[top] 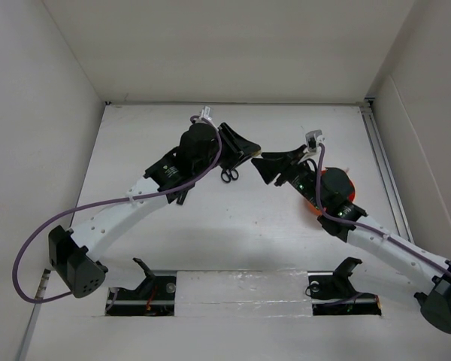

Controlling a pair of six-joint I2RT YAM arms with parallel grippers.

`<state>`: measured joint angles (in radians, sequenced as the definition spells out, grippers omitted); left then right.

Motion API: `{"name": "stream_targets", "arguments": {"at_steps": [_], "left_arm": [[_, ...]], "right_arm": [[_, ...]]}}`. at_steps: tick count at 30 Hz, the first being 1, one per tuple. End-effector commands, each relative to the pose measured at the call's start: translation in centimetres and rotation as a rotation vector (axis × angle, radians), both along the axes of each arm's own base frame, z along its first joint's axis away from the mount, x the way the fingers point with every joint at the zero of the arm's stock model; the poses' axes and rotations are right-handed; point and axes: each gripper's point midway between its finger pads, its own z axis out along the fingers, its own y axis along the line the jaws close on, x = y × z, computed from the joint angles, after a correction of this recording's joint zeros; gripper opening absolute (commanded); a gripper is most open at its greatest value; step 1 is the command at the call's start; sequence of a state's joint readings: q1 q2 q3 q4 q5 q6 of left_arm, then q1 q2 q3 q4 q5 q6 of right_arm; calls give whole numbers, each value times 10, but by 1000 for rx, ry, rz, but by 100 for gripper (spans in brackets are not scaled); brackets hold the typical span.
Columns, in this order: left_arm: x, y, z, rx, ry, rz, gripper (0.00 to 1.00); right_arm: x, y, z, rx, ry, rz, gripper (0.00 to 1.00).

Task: Sort the stationery into containers
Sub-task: Pass the stationery from the left arm to the right

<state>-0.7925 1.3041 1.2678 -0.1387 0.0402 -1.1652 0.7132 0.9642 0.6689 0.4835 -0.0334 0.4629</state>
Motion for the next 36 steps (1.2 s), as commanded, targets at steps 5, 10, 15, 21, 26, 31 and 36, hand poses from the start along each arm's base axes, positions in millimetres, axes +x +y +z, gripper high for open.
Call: {"name": "stream_targets", "arguments": {"at_steps": [5,10,15,21,26,31,36], "left_arm": [[-2,3,20,-20,-61,-4,0],[-4,3,24,-22,-72,-15,0],[-2,1,20,-16,-65,-15,0],[-2,1,20,-9,-71,-18,0],[-3,-1,21,-21,-79,-28,0],[-4,0,26,-22,-105,-32,17],[-2,11,42,-43,-168,10,65]], "right_arm": [[11,2,52,85,-101,-47,50],[17,8,48,83,-89,-60,44],[20,11,40,76,-68,-58,28],[23,4,44,91,-69,-98,11],[27,-3,44,88,-65,-142,0],[31,-3,41,66,-57,-154,0],[32,-3,29,28,-48,-158,0]]}}
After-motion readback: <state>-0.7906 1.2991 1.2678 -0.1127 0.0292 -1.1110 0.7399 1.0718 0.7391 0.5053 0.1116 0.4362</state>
